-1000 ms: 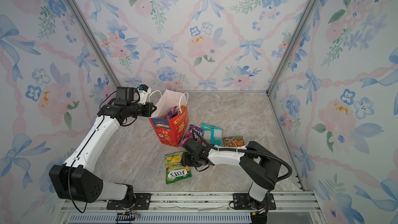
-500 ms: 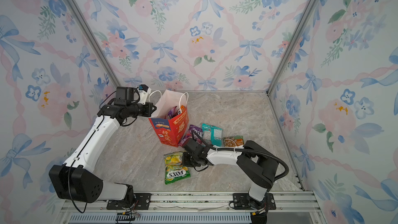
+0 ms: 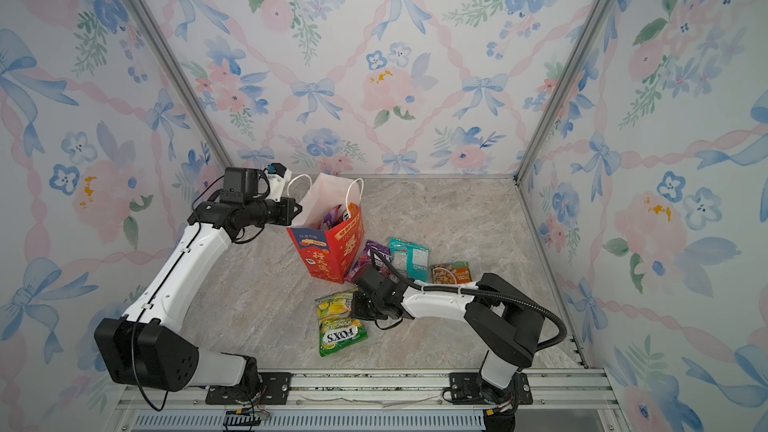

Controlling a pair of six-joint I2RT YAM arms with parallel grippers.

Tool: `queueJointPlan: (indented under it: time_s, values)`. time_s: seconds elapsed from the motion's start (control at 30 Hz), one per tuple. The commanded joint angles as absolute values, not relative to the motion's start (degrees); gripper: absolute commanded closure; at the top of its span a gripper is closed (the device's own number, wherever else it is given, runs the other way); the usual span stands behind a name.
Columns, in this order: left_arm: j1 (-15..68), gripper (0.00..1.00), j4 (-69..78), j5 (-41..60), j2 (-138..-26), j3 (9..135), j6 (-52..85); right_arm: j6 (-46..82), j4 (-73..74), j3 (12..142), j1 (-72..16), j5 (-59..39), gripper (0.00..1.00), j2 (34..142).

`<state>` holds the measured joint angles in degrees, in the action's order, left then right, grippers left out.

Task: Place the snacks into the paper bag
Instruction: 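Close the right gripper on the top edge of the Spring Tea packet, then lift the Spring Tea packet with the right gripper, raising it high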

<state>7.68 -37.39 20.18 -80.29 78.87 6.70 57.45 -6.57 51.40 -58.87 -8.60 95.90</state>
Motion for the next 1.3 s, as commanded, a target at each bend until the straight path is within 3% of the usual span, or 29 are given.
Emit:
queueJointPlan:
  time_s: [0.0,0.73,1.27]
  values:
    - [7.21,1.0,-39.32,20.3,-79.28,77.87,6.94,56.33,-9.3,52.61,-58.56,-7.13,1.0,92.5]
    - [7.21,1.0,-39.37,20.65,-79.18,78.22,7.21,53.37,-14.69,56.85,-58.23,-3.23,1.0,82.9]
    - [7.2,1.0,-39.25,20.86,-79.27,78.22,7.12,50.91,-20.7,58.35,-52.25,-0.36,1.0,73.89]
